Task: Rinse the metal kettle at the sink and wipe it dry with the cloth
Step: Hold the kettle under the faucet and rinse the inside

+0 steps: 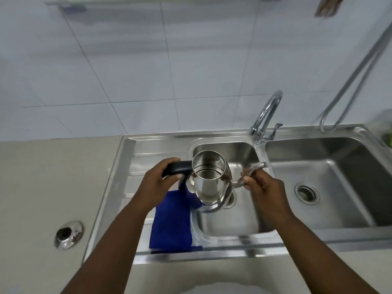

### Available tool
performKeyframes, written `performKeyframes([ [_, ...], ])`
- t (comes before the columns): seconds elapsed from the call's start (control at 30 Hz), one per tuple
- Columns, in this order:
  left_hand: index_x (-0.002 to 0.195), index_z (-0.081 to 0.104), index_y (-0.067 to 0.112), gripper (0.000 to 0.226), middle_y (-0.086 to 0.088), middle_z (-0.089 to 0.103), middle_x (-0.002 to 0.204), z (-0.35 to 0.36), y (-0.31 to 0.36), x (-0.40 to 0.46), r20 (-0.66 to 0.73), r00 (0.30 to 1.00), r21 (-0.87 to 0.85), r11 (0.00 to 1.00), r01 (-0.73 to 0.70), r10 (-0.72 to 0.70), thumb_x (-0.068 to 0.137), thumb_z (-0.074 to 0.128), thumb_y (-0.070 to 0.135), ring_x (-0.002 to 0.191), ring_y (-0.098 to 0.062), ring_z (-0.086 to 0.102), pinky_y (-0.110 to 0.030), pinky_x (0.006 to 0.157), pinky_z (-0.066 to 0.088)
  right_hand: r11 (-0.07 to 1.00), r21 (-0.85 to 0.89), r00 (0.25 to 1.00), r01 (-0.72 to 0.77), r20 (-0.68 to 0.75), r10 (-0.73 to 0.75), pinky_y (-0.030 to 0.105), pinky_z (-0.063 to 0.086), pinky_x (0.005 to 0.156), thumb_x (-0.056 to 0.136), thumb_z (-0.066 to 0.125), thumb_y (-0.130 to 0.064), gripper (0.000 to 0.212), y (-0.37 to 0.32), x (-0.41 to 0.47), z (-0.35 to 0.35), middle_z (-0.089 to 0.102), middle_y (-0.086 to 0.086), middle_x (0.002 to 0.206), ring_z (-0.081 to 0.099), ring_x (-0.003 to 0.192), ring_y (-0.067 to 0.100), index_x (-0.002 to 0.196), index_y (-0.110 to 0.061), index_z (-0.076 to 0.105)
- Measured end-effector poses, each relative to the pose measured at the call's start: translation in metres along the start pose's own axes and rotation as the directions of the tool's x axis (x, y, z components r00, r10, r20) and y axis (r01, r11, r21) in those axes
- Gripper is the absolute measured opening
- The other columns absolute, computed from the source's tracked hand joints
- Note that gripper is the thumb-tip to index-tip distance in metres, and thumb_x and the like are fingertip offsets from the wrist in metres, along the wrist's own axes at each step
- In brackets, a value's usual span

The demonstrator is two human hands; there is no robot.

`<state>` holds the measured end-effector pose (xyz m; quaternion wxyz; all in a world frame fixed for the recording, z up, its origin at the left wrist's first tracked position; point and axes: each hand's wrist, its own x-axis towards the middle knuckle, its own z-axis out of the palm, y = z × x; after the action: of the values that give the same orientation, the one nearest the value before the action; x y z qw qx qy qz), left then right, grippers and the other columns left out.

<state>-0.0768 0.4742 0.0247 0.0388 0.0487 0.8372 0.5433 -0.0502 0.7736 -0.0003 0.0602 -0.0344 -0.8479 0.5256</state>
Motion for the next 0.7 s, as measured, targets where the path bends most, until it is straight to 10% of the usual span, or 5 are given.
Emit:
performKeyframes([
  [0.13,0.110,0.057,0.035,0.028,0.010,0.066,0.104,0.048,0.010,0.018,0.073,0.997,0.008,1.000,0.019,-0.020,0.090,0.065,0.017,0.095,0.003,0.060,-0.008,0.078,0.045,0.996,-0.090,0.999,-0.015,-0.042,0.012,0.003,0.045,0.069,0.089,0.068,-0.013,0.011,0.026,0.011,-0.038,0.074,-0.007,0.081,0.068,0.079,-0.007,0.092,-0.023,0.071],
  [0.3,0.113,0.059,0.026,0.026,0.003,0.068,0.101,0.094,0.011,0.041,0.112,0.991,-0.007,0.998,0.070,-0.069,0.089,0.066,0.018,0.095,-0.011,0.063,-0.024,0.083,0.048,0.995,0.018,0.995,-0.100,-0.020,0.100,0.050,0.058,0.087,0.086,0.069,-0.039,0.008,0.072,0.037,-0.067,0.076,-0.009,0.087,0.074,0.088,0.019,0.094,-0.037,0.071],
  [0.7,0.106,0.059,0.029,0.022,-0.001,0.066,0.098,0.131,0.000,0.093,0.060,0.992,0.059,0.993,0.106,-0.109,0.088,0.066,0.018,0.093,-0.014,0.062,-0.024,0.080,0.047,0.971,-0.138,0.981,-0.193,-0.033,0.190,0.036,0.050,0.100,0.086,0.063,0.002,0.031,0.122,0.131,-0.115,0.075,0.011,0.107,0.071,0.100,0.024,0.110,-0.014,0.071],
])
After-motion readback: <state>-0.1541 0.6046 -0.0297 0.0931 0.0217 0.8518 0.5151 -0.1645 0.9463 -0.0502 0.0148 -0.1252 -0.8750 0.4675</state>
